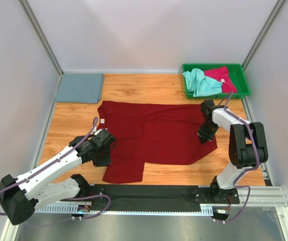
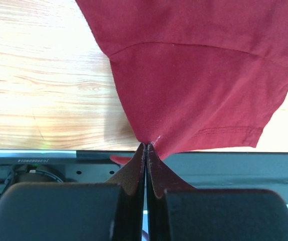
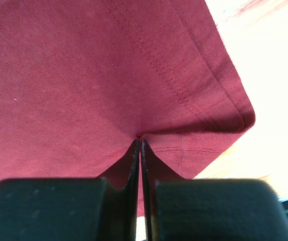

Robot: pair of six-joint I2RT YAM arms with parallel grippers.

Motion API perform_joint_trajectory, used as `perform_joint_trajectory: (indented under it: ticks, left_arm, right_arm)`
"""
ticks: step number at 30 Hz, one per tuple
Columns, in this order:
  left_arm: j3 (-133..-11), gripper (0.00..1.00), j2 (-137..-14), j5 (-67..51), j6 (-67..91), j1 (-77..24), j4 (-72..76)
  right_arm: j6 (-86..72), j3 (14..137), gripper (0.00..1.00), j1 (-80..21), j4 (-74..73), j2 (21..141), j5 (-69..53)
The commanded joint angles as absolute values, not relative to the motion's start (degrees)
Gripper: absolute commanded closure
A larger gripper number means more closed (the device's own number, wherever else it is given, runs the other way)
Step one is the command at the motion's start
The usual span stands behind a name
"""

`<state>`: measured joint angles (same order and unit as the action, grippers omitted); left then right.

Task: Fold and stack the t-shirts
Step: Fold the tshirt

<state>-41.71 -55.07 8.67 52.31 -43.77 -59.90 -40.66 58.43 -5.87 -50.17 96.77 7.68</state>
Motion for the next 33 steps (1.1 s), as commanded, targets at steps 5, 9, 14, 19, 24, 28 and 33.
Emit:
perform_joint_trajectory:
  ticks: [5, 9, 14, 19, 24, 28, 33]
  left_arm:
    - [-45.0, 1.0, -54.84, 10.99, 50.45, -43.86, -62.58]
    - [-44.83, 1.0, -54.67, 10.64, 50.54, -43.86, -63.1]
    - [-43.86, 1.0, -54.67, 9.41, 51.41, -43.86, -63.37]
    - [-44.21, 1.0, -55.63, 9.05, 52.12, -43.86, -64.33]
    - [-48.07, 1.0, -57.65, 11.86, 51.33, -43.42, -65.65]
    - [-52.99, 1.0, -62.13, 13.44, 48.26, -40.36, -65.22]
    - [-61.16, 1.0, -70.9, 14.15, 41.85, -35.6, -62.85]
  right_arm:
    - [-40.26, 57.93, 1.0, -6.15, -51.41, 92.29, 9.05]
    - [-39.46, 54.85, 1.0, -6.07, -53.17, 84.23, 9.14]
    - [-38.06, 50.11, 1.0, -5.98, -56.77, 75.42, 9.84]
    - [-36.56, 47.2, 1.0, -5.01, -59.85, 67.17, 11.16]
    - [-34.81, 47.37, 1.0, -1.94, -60.47, 64.77, 9.67]
    - [-33.4, 50.18, 1.0, 2.45, -59.77, 67.06, 7.82]
    - [-31.29, 54.4, 1.0, 7.55, -58.01, 71.97, 6.42]
